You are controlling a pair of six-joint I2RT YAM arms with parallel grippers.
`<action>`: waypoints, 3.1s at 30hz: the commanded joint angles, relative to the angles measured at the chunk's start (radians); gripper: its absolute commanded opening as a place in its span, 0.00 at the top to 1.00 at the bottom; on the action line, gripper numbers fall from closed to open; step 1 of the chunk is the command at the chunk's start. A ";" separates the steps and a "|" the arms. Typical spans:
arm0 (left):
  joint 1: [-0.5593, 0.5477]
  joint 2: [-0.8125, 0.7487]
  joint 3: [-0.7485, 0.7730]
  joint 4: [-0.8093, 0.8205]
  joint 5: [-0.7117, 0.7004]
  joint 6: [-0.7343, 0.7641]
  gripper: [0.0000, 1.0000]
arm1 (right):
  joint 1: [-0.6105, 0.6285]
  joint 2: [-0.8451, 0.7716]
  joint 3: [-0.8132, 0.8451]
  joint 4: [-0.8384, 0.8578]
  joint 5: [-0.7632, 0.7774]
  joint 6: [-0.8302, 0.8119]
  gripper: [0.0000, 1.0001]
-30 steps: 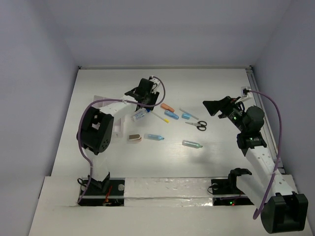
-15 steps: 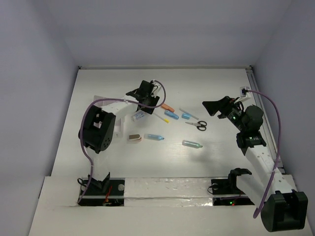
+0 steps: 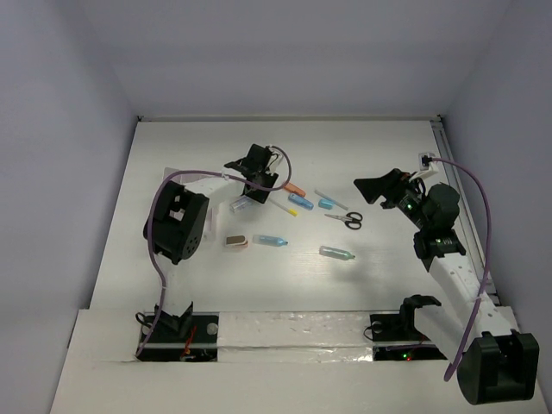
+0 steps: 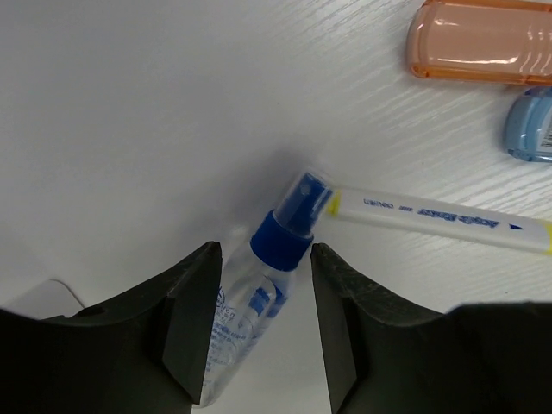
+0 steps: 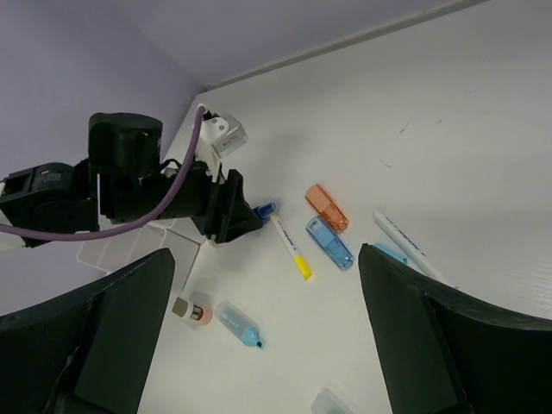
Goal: Sort the stationery into containers
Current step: Pick up the stationery from the center of the board, then place the stationery in the storage box.
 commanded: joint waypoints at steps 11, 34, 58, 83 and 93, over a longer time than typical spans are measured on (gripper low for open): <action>0.018 0.014 0.039 -0.018 -0.067 0.007 0.80 | 0.010 -0.003 0.043 0.020 -0.015 -0.016 0.07; 0.154 -0.615 -0.098 0.237 -0.184 -0.182 1.00 | 0.010 0.011 0.037 0.034 -0.035 -0.002 0.07; 0.513 -0.697 -0.415 0.620 -0.231 -0.262 0.99 | 0.019 0.006 0.033 0.055 -0.060 0.018 0.07; 0.522 -0.582 -0.479 0.723 -0.149 -0.222 0.93 | 0.019 0.003 0.034 0.039 -0.029 -0.005 0.07; 0.522 -0.625 -0.508 0.717 -0.172 -0.226 0.55 | 0.019 -0.003 0.037 0.020 -0.009 -0.017 0.07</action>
